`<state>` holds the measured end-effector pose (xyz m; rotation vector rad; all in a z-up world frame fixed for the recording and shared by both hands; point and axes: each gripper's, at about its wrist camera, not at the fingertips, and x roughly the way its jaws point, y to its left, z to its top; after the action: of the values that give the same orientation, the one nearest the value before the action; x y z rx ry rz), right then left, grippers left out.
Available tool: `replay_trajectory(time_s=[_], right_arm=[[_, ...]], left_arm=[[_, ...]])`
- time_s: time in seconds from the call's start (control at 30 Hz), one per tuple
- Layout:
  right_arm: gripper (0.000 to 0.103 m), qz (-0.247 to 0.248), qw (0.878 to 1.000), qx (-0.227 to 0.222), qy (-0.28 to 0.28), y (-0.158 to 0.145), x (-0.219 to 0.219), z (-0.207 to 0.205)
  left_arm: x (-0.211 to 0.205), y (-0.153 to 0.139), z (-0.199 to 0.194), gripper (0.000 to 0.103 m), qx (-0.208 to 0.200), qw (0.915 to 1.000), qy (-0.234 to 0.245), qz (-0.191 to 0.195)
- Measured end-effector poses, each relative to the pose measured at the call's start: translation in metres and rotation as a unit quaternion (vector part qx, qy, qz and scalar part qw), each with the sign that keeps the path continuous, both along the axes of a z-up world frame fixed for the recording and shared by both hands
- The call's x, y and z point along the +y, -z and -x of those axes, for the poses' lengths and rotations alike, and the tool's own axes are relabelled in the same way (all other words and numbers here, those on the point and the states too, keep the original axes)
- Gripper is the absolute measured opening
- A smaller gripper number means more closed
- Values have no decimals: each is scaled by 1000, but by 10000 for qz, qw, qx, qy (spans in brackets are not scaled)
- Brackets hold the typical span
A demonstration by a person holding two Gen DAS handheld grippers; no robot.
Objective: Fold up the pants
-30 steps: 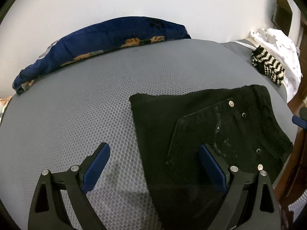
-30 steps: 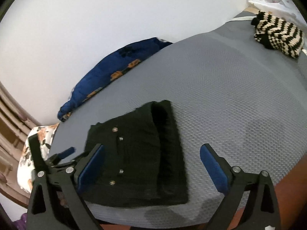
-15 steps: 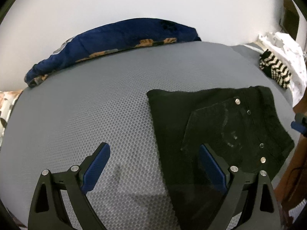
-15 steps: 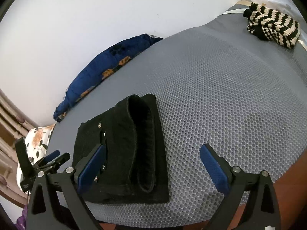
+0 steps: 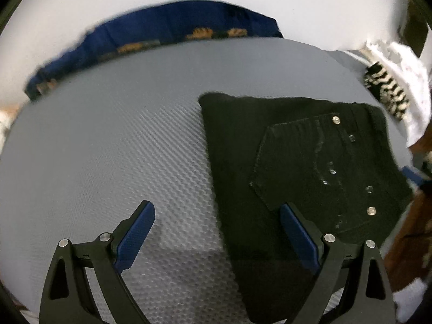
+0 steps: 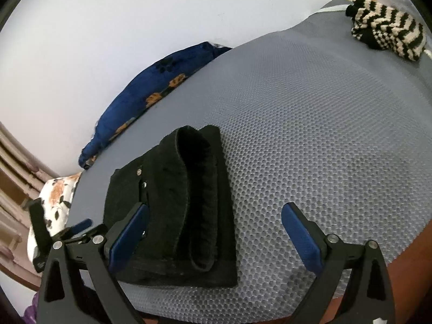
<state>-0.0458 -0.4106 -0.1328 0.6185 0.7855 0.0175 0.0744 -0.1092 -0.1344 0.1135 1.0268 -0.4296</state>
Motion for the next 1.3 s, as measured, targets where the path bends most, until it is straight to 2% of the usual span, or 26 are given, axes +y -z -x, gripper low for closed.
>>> replay_trajectory(time_s=[0.07,0.2,0.3,0.43,0.47,0.53,0.6,0.67,0.7,0.73,0.77,0.8,0.83,0.87,0.9,0.93,0.97,1.03,1.1,1.2,1.3], right_arm=[[98,-113,9999,12,-117,3,0,-3],[98,-152,9990,47,-412,6,2,-10],[98,-116,9977,188,-639,11,6,-18],[99,-96,9955,402,-855,19,9,-32],[102,-179,9942,483,-947,23,10,-35],[103,-126,9921,438,-1166,25,17,-41],[103,-135,9885,437,-1443,26,24,-48],[102,-65,9840,467,-1716,27,33,-57],[100,18,9828,486,-1779,27,37,-61],[89,59,9815,496,-1850,26,40,-67],[61,21,9796,518,-1942,25,42,-72],[52,-23,9783,586,-1988,26,42,-77],[49,-132,9776,650,-1997,28,40,-80],[45,-255,9773,648,-2001,28,36,-81],[43,-314,9763,660,-2036,29,33,-81],[40,-325,9762,663,-2041,28,31,-80],[38,-391,9770,652,-1994,27,30,-79],[34,-470,9791,600,-1885,24,28,-77],[32,-476,9811,537,-1795,21,29,-74],[29,-505,9836,439,-1673,17,30,-70],[28,-577,9853,391,-1561,17,22,-61]], left_arm=[[2,4,-7,94,355,9984,249,368],[-1,12,-20,94,631,9958,412,527],[-2,18,-31,94,785,9919,524,853],[-12,18,-37,96,759,9886,967,875],[-16,18,-38,96,774,9859,1180,898],[-26,16,-38,96,753,9792,1658,897],[-32,17,-37,96,681,9767,1870,800],[-33,15,-38,97,690,9745,1953,865],[-32,15,-40,97,727,9724,1970,1015],[-28,14,-43,97,784,9706,1932,1206],[-24,15,-46,97,846,9680,1862,1452],[-19,15,-50,96,927,9650,1797,1667],[-16,15,-53,96,1000,9624,1747,1826],[-14,15,-56,93,1057,9601,1690,1961],[-13,14,-57,79,1023,9618,1646,1935],[-12,14,-58,58,938,9659,1579,1826],[-8,14,-60,51,874,9694,1440,1788],[4,16,-63,34,977,9659,1244,2050],[7,17,-63,30,982,9658,1096,2135],[2,11,-54,25,728,9719,1020,1990],[-2,8,-52,20,704,9705,859,2141]])
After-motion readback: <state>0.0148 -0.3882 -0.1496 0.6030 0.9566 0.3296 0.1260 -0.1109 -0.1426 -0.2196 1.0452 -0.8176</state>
